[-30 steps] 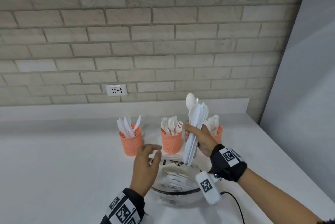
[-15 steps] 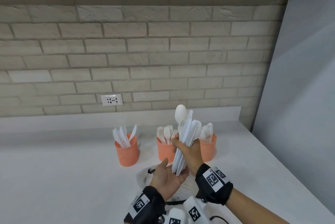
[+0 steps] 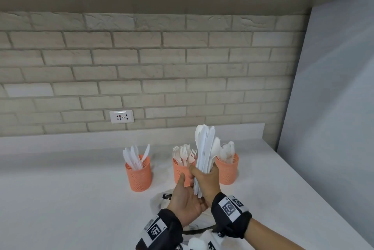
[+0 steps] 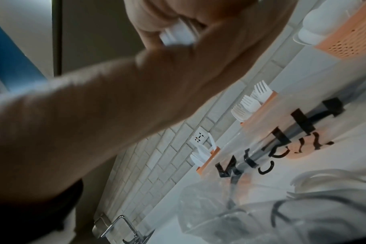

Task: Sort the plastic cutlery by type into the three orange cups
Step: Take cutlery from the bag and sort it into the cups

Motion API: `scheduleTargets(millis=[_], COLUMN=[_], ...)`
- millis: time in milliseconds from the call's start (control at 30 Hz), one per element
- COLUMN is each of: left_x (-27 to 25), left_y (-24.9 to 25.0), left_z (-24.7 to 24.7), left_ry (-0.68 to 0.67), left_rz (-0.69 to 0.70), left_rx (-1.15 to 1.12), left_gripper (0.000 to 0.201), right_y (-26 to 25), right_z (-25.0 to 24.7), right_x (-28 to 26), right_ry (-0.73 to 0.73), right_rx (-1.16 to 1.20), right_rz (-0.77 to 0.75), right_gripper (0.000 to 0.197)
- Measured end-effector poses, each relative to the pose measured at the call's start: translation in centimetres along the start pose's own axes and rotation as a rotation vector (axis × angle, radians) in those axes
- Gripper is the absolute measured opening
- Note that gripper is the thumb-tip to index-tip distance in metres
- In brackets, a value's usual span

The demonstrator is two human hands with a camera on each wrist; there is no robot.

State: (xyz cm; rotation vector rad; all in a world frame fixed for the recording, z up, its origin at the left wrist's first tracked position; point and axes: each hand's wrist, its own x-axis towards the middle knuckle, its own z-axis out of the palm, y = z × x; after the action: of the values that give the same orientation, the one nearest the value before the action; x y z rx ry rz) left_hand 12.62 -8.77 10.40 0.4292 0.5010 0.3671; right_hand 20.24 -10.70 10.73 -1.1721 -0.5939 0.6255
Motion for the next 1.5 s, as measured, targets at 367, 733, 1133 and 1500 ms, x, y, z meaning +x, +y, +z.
scheduleTargets(millis=[367, 733, 1133, 1500], left_x=[-0.5, 3.0, 4.1, 5.1], left_y=[4.0, 2.6, 3.5, 3.4], left_z=[-0.6, -0.8, -2.1, -1.5], left_ry=[0.313, 0.484, 0.413, 0.365], left_rz=[0.654, 0.679, 0.41, 0.409], left_rx=[0.755, 1.038, 0.821, 0.766], left_gripper=[0.012, 0.025, 0.019, 0.018], right_y=[1.7, 3.3, 1.7, 1.7], right_z=[-1.6, -1.8, -3.3, -3.1], right_x=[1.4, 1.1, 0.8, 1.7], right_ry=[-0.017, -0.123, -0.387, -0.257], right_rx=[-0.378, -0.483, -0.252, -0.148], right_rz=[0.024, 0.174, 0.329, 0.266], right_gripper=[0.022, 0.03, 0.012, 0.027])
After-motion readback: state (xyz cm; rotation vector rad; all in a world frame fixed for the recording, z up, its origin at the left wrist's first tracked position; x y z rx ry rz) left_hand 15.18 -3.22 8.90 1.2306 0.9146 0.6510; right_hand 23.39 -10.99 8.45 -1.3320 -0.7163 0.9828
